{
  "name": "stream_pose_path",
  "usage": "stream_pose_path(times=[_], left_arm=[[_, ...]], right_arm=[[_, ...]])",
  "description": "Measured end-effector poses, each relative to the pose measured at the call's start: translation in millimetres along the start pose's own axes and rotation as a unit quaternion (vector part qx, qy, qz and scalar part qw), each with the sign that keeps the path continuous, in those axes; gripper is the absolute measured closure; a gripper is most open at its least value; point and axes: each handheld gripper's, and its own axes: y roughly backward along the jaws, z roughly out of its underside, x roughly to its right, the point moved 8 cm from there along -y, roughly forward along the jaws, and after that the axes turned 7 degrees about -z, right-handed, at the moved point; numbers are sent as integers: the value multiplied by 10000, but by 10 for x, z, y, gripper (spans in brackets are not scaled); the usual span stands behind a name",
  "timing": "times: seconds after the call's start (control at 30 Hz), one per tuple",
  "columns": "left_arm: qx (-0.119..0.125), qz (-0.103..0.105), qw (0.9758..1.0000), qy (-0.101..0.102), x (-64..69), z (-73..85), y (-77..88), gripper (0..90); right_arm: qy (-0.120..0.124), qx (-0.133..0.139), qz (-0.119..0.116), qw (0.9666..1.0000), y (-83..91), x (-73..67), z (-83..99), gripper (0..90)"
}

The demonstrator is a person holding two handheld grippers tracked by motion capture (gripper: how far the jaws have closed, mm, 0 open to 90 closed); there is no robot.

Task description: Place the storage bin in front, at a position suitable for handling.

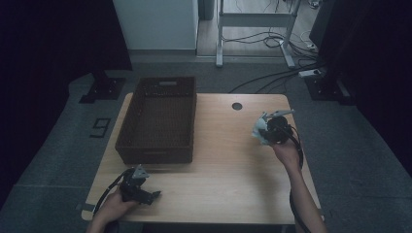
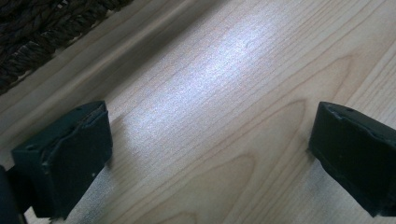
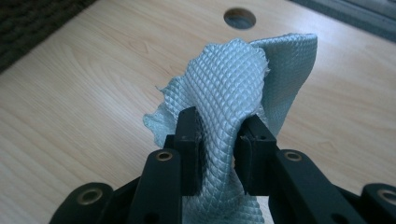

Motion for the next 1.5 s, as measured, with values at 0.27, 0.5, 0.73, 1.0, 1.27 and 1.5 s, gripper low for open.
stream_pose_path(times=[0.27,0.5,0.73,1.0,1.27,1.5], left_arm=[[-3,-6,10000,7,0,-1,-1,0],[-3,-9,10000,12,1,-2,-1,0],[-6,-10,10000,21,2,-2,-1,0],[-14,-12,10000,13,1,-2,-1,0],[-9,-15,10000,24,2,-3,-2,0],[-9,-15,10000,22,1,-3,-2,0]], right_arm=[[240,126,-36,9996,216,-170,-203,708],[366,167,-163,9991,337,-310,-169,708],[470,180,-225,9985,490,-409,-21,708],[636,225,-278,9973,724,-549,154,708],[662,291,-248,9971,988,-582,345,702],[650,298,-139,9973,1192,-541,547,709]])
